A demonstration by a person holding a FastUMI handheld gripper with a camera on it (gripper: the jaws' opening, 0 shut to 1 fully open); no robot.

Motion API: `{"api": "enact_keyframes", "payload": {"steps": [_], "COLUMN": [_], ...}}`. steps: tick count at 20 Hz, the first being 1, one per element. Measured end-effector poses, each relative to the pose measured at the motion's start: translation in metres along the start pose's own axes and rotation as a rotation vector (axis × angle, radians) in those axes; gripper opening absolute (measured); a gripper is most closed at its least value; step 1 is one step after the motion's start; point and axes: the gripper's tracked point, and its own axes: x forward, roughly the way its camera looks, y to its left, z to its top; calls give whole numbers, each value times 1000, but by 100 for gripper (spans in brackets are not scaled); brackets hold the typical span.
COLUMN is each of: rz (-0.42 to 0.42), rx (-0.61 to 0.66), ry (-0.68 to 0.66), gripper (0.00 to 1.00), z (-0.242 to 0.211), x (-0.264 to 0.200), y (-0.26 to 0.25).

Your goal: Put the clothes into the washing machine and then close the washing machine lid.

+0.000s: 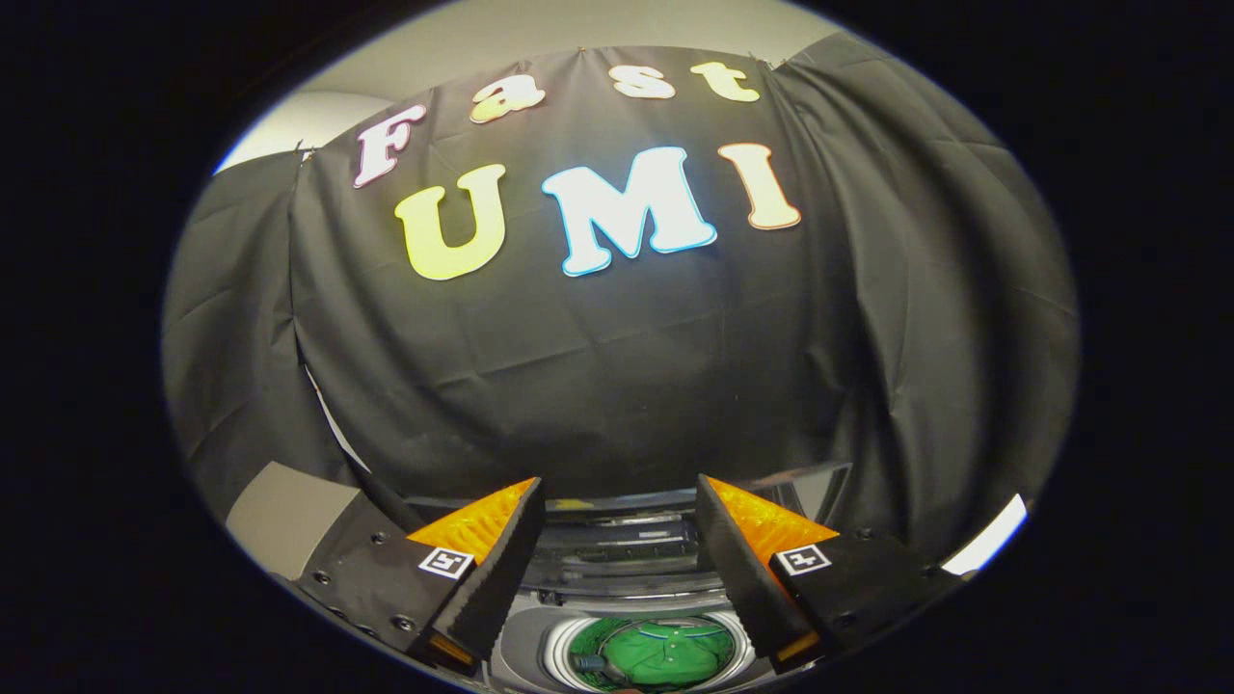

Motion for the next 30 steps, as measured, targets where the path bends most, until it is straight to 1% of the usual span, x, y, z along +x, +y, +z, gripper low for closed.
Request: {"api": "enact_keyframes", "payload": {"steps": [2,5,10,14,15,17,23,27,30], "rz": [19,13,-19,-8,-19,-21,-17,-13,-12], "rx": [10,-2,-83,-116,-148,-173,-169,-175,-175], "ry": [9,19,35,82,67,56,-37,-131,-169], "gripper": [98,98,98,98,98,98,98,99,99], "z": [7,8,1,-14,-13,-14,-10,-5,-13], "x": [18,40,71,87,87,89,88,84,69], "y": [7,10,5,8,9,10,10,11,9]}}
